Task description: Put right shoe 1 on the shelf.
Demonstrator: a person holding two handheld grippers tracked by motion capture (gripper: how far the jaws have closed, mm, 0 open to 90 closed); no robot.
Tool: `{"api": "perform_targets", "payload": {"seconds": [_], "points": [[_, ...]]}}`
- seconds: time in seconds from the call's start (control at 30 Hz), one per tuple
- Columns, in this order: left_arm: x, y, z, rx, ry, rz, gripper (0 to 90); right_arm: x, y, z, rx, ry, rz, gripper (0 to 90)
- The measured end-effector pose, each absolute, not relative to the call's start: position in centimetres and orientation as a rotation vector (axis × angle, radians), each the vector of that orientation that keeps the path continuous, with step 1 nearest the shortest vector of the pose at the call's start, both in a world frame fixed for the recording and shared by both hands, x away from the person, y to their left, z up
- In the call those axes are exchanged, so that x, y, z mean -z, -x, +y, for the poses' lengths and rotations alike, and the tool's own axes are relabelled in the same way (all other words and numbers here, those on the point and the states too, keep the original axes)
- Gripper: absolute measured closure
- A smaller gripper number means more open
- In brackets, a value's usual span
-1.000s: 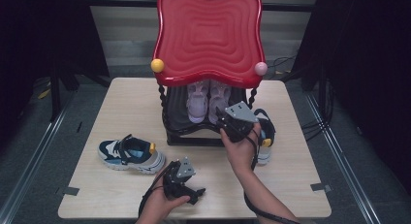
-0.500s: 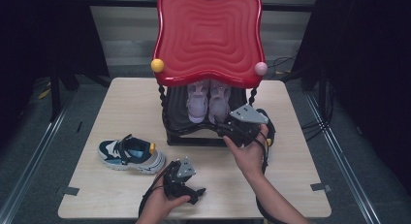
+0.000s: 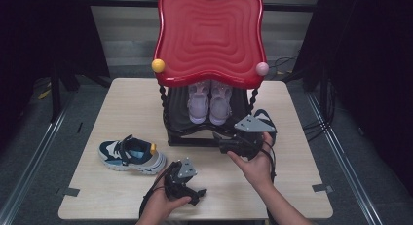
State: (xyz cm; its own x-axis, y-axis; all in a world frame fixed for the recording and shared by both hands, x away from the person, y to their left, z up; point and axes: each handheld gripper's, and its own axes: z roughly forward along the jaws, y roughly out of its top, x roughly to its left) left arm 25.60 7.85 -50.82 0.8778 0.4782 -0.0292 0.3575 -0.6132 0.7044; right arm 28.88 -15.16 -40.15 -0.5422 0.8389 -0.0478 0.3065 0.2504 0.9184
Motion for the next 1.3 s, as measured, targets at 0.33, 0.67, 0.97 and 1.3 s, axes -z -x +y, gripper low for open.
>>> {"api": "perform_targets", "payload": {"seconds": [0.33, 0.67, 0.97, 1.3], "points": [[50.8, -25.6, 7.8, -0.207, -2.292, 0.597, 4.9, 41.9, -27.9, -15.7, -1.246, -1.048, 2.082, 15.6], [50.8, -25.6, 7.8, -0.207, -2.291, 0.594, 4.9, 43.6, -26.9, -16.1, -1.225, -1.023, 2.176, 14.0], [50.8, -25.6, 7.8, -0.207, -2.291, 0.593, 4.9, 45.2, -26.0, -16.8, -1.216, -1.031, 2.248, 14.1], [50.8, -25.6, 7.8, -0.207, -2.291, 0.593, 4.8, 46.6, -24.9, -17.9, -1.200, -1.035, 2.310, 14.2]]}}
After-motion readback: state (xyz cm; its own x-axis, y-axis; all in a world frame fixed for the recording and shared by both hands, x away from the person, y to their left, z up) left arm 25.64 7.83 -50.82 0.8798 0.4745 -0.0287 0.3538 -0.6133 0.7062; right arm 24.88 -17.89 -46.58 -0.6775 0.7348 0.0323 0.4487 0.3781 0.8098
